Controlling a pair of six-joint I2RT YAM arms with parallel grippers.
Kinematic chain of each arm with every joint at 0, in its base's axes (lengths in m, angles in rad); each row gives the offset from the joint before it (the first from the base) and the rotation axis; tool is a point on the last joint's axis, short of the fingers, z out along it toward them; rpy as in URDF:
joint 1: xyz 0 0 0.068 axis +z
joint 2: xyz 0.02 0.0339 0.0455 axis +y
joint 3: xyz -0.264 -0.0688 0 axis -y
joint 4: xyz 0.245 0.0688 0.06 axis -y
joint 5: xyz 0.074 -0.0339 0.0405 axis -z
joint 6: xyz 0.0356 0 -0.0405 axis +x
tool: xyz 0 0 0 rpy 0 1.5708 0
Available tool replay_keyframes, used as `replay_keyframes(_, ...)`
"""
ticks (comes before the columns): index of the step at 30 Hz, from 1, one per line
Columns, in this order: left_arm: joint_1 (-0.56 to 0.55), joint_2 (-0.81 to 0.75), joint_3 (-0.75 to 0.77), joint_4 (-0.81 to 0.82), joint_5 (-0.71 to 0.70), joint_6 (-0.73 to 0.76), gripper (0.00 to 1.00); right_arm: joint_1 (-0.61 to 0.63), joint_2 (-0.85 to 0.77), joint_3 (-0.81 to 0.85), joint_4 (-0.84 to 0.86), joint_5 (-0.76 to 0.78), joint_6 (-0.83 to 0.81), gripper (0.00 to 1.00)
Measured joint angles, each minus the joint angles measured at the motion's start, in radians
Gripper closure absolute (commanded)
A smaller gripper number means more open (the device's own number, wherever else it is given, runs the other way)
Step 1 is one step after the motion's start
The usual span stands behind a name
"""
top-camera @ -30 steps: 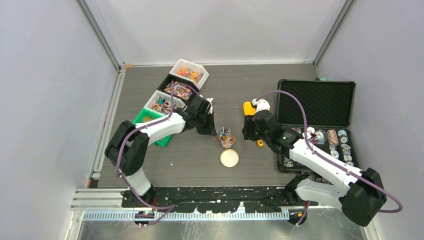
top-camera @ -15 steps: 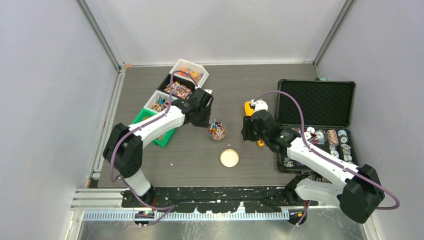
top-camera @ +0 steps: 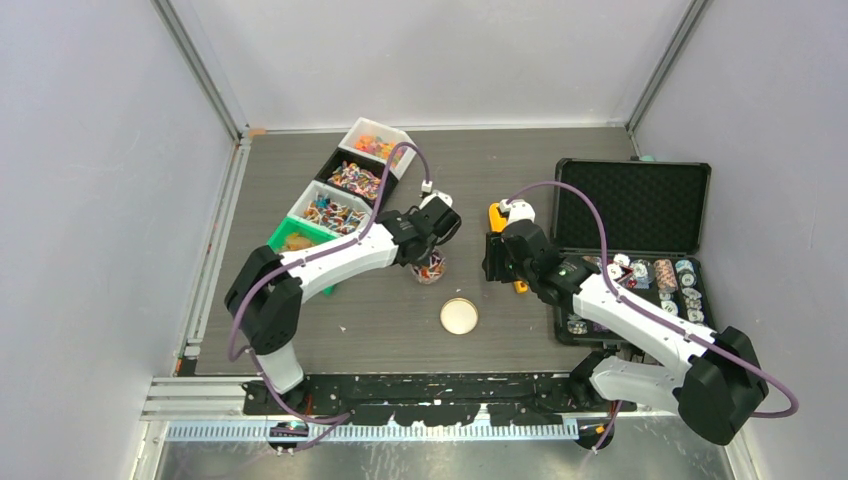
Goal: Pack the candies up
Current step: Move the packing bottle to the center of the board.
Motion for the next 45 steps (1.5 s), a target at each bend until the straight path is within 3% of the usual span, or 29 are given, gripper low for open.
replay_keyframes(16, 0.005, 0.018, 0.005, 0.008, -0.063, 0.029, 1.0, 0.0, -0.008, 0.0, 0.0, 0.0, 0.0, 0.51)
replay_keyframes(21, 0.047, 0.034, 0.016, 0.004, 0.079, 0.012, 1.0, 0.0, -0.008, 0.0, 0.0, -0.001, 0.0, 0.51)
replay_keyframes(22, 0.06, 0.046, 0.029, -0.007, 0.105, 0.009, 0.98, 0.0, -0.008, 0.0, 0.0, -0.001, 0.0, 0.51)
replay_keyframes(25, 0.087, 0.087, 0.068, -0.034, 0.164, -0.009, 0.73, 0.0, -0.008, 0.0, 0.0, -0.008, 0.0, 0.51)
replay_keyframes(26, 0.092, 0.095, 0.074, -0.039, 0.18, -0.013, 0.69, 0.0, -0.008, 0.0, 0.0, -0.011, 0.0, 0.51)
replay_keyframes(31, 0.09, 0.099, 0.086, -0.071, 0.226, -0.035, 0.56, 0.0, -0.006, 0.0, 0.0, -0.024, 0.001, 0.51)
replay_keyframes(37, 0.12, 0.094, 0.089, -0.061, 0.358, -0.067, 0.5, 0.0, -0.006, 0.0, -0.006, -0.059, 0.012, 0.51)
replay_keyframes(43, 0.301, -0.026, -0.057, 0.053, 0.584, -0.136, 0.42, 0.066, -0.006, -0.003, -0.005, -0.086, 0.046, 0.51)
replay_keyframes(45, 0.371, -0.084, -0.092, 0.058, 0.611, -0.14, 0.31, 0.113, -0.005, -0.008, -0.005, -0.081, 0.057, 0.51)
